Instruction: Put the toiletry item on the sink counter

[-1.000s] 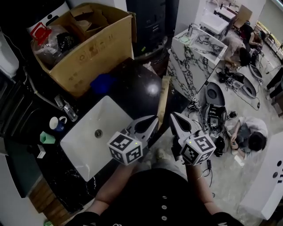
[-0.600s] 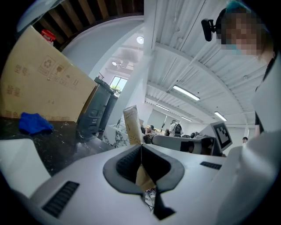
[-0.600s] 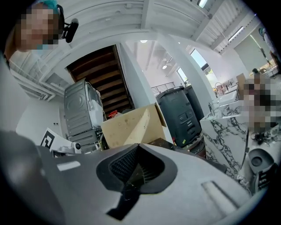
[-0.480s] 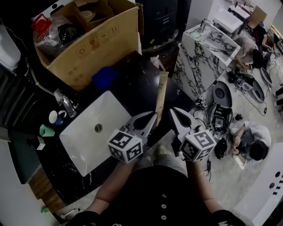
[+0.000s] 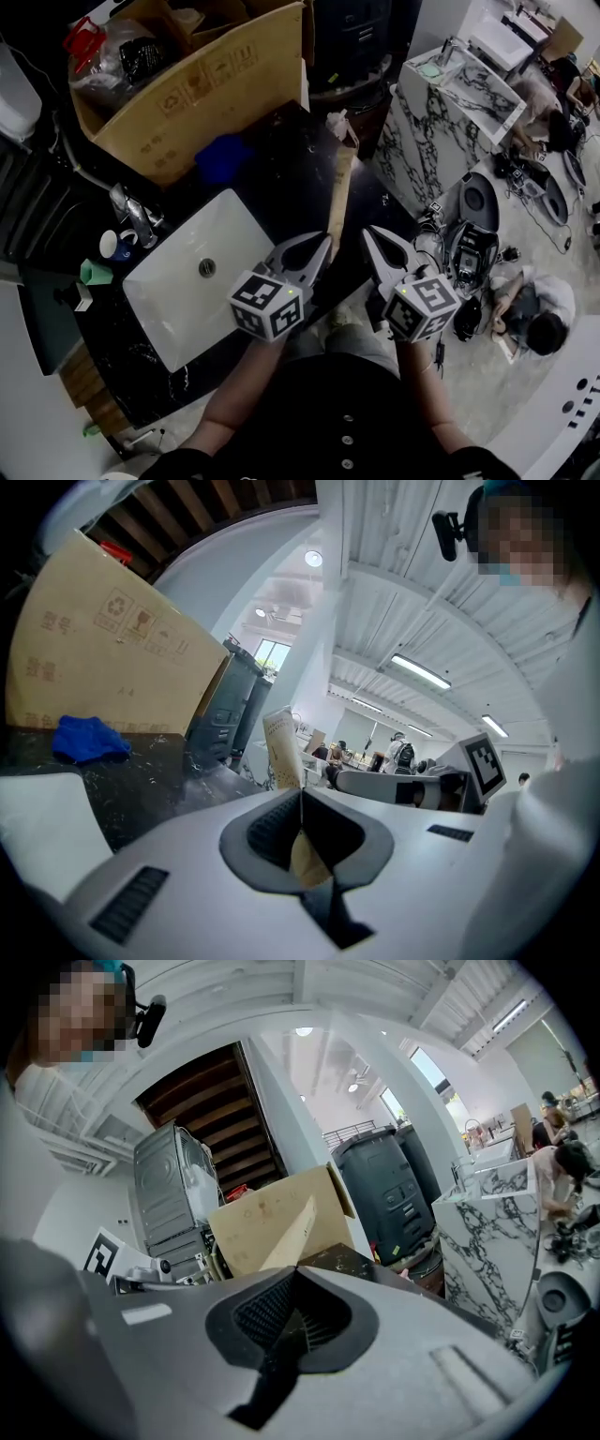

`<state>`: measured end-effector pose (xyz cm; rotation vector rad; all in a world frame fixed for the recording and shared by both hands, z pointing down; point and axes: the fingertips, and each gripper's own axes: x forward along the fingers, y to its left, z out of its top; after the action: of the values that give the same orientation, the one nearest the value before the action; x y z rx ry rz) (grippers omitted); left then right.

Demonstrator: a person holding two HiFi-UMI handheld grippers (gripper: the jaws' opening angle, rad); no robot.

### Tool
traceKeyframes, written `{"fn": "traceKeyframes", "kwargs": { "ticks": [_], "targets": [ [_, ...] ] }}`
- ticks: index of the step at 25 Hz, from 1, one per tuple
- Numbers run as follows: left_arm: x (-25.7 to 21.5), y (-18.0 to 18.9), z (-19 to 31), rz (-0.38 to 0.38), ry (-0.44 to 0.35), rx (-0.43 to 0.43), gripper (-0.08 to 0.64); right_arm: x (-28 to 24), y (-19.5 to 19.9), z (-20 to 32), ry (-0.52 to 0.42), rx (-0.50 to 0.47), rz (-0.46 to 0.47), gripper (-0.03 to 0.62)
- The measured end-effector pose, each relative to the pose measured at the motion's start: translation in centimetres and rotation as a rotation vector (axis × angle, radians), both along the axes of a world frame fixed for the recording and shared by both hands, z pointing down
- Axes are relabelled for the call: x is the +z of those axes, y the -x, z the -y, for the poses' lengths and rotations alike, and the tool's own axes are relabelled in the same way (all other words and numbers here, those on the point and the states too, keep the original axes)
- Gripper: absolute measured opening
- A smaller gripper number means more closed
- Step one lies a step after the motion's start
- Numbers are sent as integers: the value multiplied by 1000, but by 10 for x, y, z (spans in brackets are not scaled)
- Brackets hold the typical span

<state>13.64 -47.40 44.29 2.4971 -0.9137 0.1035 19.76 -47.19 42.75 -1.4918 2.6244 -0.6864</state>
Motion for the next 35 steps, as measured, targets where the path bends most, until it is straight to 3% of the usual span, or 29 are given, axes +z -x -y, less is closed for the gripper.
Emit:
{"fn": "traceKeyframes", "kwargs": {
  "ticks": [20, 35],
  "targets": [
    [48, -10, 19, 92, 124, 1, 12, 32, 2, 19, 103, -53, 45, 4],
    [61, -17, 22, 122, 131, -10, 12, 48, -5, 16, 145, -67, 55, 3]
  ]
}}
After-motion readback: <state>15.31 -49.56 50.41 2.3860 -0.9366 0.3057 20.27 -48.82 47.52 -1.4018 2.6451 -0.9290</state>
